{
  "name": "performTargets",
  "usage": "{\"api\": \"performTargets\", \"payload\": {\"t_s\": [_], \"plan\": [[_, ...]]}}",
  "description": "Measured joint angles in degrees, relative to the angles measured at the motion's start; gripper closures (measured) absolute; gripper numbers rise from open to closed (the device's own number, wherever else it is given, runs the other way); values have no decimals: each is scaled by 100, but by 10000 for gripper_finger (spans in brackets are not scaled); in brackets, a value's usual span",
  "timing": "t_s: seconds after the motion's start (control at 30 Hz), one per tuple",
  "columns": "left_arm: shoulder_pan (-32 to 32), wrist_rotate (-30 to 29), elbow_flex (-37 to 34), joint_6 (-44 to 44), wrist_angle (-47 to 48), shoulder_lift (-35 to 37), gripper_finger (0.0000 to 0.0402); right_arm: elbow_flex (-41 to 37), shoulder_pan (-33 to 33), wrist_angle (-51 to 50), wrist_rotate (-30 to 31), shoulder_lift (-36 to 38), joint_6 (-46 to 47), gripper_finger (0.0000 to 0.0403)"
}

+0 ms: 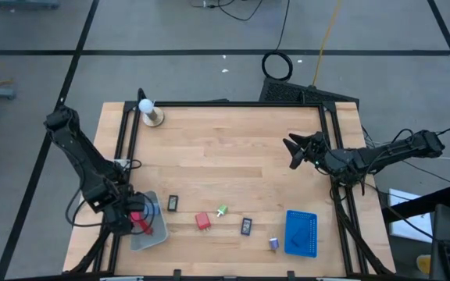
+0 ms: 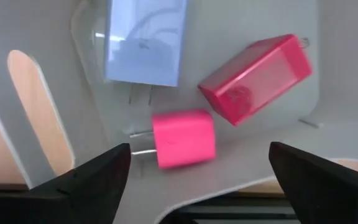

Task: Pick & Place Office items
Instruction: Put the black mini digital clock into the blue bin

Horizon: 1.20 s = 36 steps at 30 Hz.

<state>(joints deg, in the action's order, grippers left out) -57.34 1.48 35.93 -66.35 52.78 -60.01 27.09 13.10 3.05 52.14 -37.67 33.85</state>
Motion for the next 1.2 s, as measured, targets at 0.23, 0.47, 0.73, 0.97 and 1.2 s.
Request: {"api": "performTargets", "payload": {"t_s": [0.23,0.47,0.73,0.97,1.2], "plan": [[117,0,541,88,221,0,54,0,1,-2,-11,-1,0,229],[578,-2,1055,328,451,2,82,0,2,-4,-10,-2,-2,229],[1330,0,1505,300,444,0,107,0,2,-9,-324,-72,-9,229],[2080,-28,1951,274,478,0,124,0,2,-13,-902,-149,0,229],[2881,110,2197,459,472,-389,140,0,11,-7,-1060,-158,-9,229]]}}
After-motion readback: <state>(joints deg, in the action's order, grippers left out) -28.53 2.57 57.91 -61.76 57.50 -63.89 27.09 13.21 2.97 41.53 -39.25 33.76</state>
